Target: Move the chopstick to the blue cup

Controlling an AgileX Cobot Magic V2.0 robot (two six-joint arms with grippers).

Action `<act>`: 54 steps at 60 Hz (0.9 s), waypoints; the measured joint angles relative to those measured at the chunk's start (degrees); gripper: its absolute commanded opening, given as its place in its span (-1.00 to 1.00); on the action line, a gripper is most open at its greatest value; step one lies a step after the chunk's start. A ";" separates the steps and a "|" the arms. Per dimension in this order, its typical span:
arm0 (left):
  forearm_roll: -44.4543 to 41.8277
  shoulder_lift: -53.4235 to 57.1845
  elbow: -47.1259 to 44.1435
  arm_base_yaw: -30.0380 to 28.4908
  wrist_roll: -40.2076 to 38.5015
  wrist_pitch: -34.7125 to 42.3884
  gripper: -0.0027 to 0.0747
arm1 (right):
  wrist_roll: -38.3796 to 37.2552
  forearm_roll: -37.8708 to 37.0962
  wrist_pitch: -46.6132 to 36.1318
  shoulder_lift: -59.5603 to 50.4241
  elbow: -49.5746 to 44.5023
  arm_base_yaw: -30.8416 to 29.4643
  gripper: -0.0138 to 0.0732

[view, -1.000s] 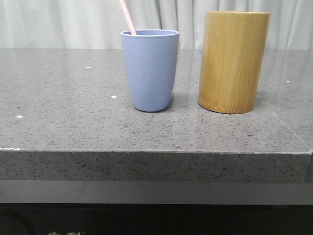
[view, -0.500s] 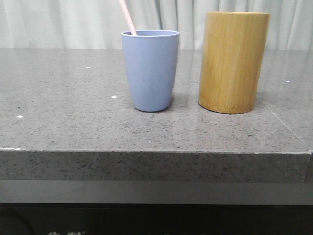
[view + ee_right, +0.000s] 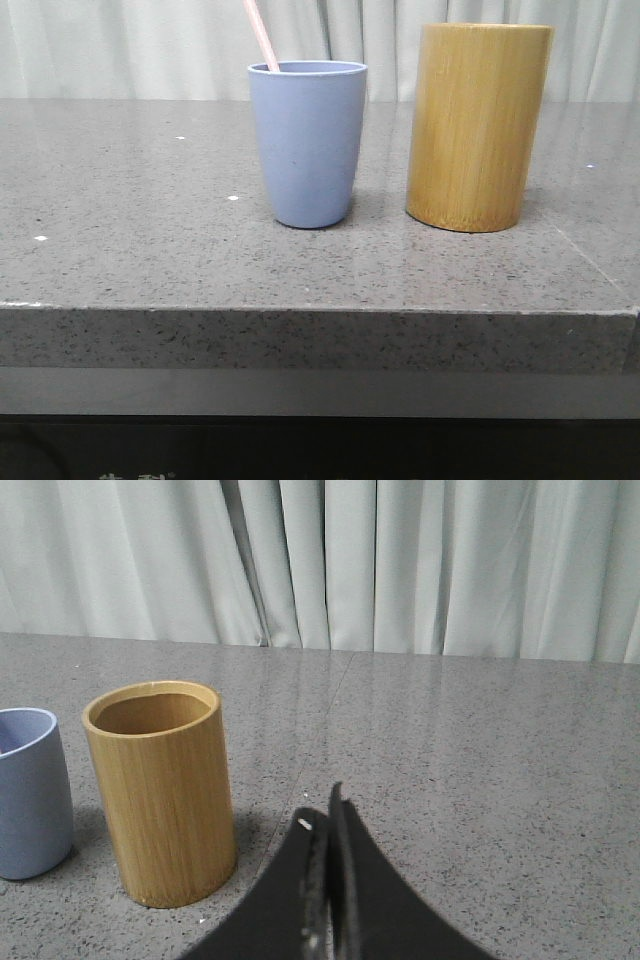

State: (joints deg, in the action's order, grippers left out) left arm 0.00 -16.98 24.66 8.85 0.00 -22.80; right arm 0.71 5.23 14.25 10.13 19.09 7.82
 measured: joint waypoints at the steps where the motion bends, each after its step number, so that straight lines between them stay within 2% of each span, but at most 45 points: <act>1: 0.00 0.00 0.00 0.00 0.00 0.00 -0.98 | 0.00 0.00 0.00 0.00 0.00 0.00 -0.96; 37: 0.00 0.10 -0.63 0.00 0.00 0.35 -0.98 | 0.00 0.00 0.00 0.00 0.00 0.00 -0.96; 54: 0.00 9.68 -10.57 -3.79 0.00 1.51 -0.98 | 0.00 0.00 0.00 0.00 0.00 0.00 -0.96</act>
State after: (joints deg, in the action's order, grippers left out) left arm 0.00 -7.30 14.09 5.06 0.00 -21.29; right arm 0.71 5.23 14.25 10.13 19.09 7.82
